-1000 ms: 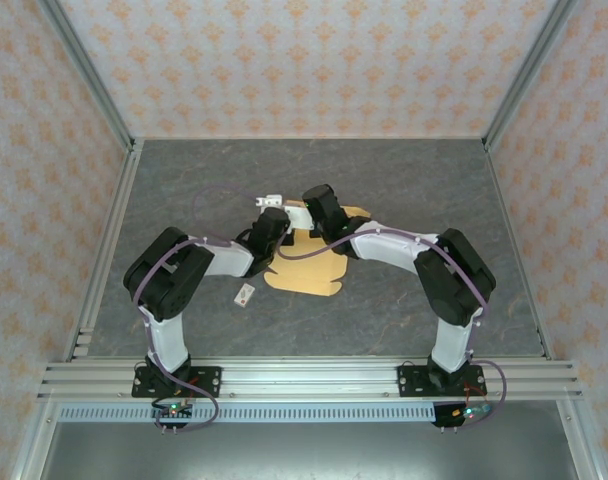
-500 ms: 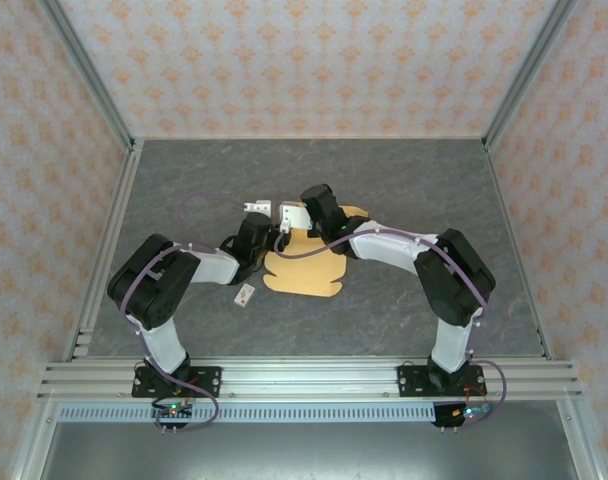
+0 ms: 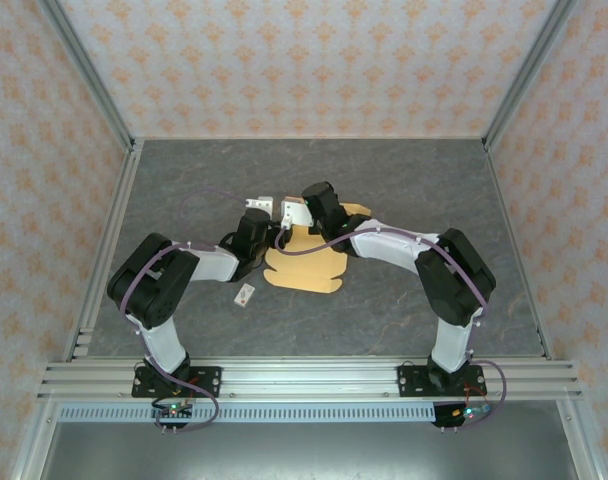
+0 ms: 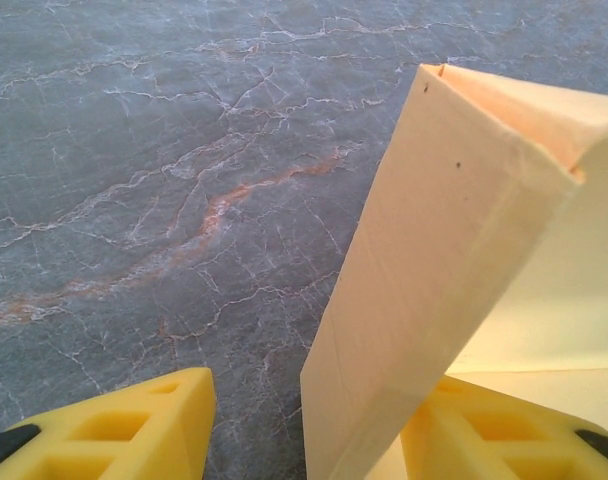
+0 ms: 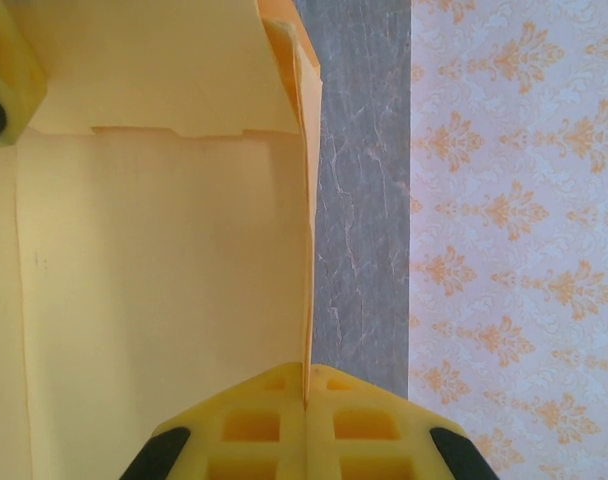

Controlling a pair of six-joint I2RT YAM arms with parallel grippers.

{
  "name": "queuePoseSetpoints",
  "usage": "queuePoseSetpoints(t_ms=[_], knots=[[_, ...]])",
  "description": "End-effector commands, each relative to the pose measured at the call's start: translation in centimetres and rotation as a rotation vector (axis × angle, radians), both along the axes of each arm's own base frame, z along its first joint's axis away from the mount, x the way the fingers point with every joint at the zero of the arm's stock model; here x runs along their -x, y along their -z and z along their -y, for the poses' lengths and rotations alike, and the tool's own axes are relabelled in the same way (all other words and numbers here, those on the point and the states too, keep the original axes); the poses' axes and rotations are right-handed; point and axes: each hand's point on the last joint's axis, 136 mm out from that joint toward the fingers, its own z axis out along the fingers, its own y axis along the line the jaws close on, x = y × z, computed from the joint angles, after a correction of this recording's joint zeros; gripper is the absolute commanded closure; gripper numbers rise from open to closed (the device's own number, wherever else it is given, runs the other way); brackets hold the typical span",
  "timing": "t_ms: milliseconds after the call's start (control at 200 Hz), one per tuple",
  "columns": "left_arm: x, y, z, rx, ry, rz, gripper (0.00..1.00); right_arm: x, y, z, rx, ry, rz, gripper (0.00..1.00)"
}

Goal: Fold the paper box

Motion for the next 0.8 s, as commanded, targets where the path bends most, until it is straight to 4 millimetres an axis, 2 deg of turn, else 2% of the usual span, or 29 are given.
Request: queuePoseSetpoints(t_ms=[0, 260, 475, 691, 796], knots=[[-0.8, -1.0, -1.0, -0.024, -0.011, 0.023, 0.47, -0.8, -1.0, 1.1, 0.014, 0.055, 0.022, 1.00], [-1.1, -1.9, -0.8, 0.028, 0.035, 0.035, 0.49, -0.6, -0.8, 1.2, 0.018, 0.049, 0.018, 1.00], [-2.2, -2.5, -0.3, 0.024, 0.048, 0.043, 0.57, 0.1, -0.7, 0.8, 0.009, 0.018, -0.009, 1.00], [-3.2, -2.2, -0.2, 0.018, 0.033, 0.038, 0.65, 0.8, -0.7, 0.5, 0.010, -0.008, -0.029, 1.00], [-3.4, -1.7, -0.8, 0.001, -0.006, 0.028, 0.69, 1.1, -0.9, 0.3, 0.008, -0.013, -0.034, 1.00]])
